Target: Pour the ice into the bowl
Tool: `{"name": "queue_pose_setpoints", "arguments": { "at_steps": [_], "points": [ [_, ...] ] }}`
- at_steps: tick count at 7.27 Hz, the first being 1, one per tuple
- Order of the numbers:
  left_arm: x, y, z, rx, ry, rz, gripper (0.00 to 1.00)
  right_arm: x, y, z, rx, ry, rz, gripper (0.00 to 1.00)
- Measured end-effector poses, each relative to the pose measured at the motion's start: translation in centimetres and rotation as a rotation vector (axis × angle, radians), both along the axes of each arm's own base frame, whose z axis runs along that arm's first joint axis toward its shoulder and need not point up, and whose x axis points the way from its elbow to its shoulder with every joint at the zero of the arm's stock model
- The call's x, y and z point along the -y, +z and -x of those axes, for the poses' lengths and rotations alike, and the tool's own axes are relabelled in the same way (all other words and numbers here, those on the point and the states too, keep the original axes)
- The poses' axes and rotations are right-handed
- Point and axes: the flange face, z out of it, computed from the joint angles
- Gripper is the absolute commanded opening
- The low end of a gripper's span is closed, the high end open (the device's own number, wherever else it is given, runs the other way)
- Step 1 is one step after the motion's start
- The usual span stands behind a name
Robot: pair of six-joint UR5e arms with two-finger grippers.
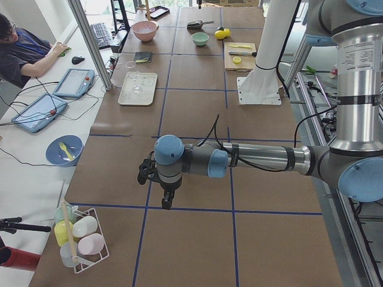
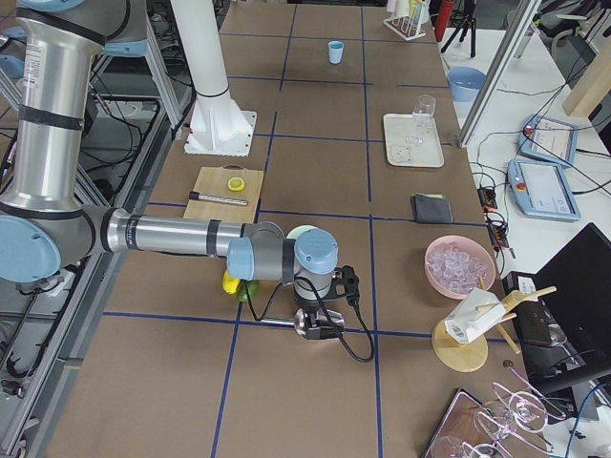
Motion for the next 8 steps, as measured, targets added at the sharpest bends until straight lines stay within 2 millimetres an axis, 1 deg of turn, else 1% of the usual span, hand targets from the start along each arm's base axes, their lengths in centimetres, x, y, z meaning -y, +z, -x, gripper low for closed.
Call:
{"name": "queue_pose_setpoints", "arguments": {
  "at_steps": [3,6,7,8],
  "points": [
    [0.0,0.0,0.0,0.007,0.000,-0.005,1.00,0.0,0.0,0.0,0.000,0.000,-0.001,1.00],
    [-0.2,0.4,0.1,0.007,-0.002,0.005,1.00,0.1,-0.1,-0.1,-0.003,-0.001,-0.005,1.00],
    [-0.3,0.5,0.1,0.008,-0.002,0.008,1.00,0.4,-0.5,-0.1,-0.002,0.000,-0.014,1.00],
    [-0.4,0.7,0.1,0.008,-0.001,0.011,1.00,1.1,-1.2,0.0,-0.002,0.000,-0.039,1.00]
  ]
}}
